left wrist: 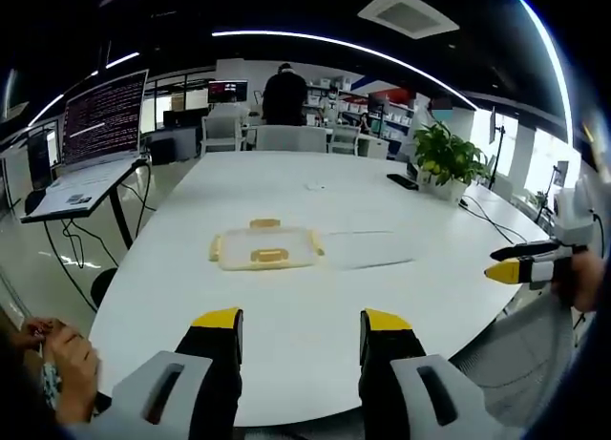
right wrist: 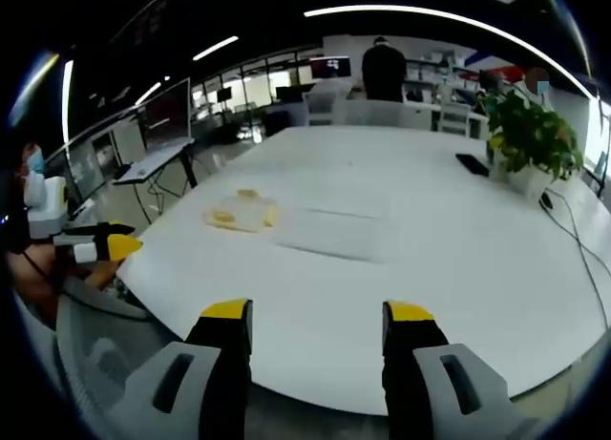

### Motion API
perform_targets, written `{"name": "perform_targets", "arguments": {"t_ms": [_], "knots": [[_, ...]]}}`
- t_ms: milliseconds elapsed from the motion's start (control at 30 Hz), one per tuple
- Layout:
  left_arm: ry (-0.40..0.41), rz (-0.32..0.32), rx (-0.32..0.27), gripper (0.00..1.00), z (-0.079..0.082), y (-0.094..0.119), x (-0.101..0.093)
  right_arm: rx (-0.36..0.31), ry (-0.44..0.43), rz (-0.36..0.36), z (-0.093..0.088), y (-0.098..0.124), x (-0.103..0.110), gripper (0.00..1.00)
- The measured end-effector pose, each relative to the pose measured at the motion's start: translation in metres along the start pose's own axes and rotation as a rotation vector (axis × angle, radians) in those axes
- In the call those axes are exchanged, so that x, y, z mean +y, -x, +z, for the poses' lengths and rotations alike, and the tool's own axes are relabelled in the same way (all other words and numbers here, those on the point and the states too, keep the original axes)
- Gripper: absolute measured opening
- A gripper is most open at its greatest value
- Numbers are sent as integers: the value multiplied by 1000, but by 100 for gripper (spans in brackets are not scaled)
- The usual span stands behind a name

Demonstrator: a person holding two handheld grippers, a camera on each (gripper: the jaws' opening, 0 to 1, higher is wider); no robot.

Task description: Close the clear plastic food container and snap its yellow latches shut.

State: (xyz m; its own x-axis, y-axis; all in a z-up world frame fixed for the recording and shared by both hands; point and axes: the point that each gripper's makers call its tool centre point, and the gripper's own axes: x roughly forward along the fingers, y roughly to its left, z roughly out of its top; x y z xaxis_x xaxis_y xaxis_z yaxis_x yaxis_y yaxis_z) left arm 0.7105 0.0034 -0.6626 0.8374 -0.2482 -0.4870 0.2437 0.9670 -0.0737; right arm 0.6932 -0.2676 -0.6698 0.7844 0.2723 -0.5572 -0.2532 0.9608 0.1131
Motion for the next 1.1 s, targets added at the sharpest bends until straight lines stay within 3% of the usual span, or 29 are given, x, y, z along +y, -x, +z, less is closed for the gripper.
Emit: {"name": "perform_targets", "arguments": {"t_ms": [1100], "knots": [[-5, -22, 12, 43, -2, 0, -4, 12, -6, -11, -2, -1, -3, 51]]}}
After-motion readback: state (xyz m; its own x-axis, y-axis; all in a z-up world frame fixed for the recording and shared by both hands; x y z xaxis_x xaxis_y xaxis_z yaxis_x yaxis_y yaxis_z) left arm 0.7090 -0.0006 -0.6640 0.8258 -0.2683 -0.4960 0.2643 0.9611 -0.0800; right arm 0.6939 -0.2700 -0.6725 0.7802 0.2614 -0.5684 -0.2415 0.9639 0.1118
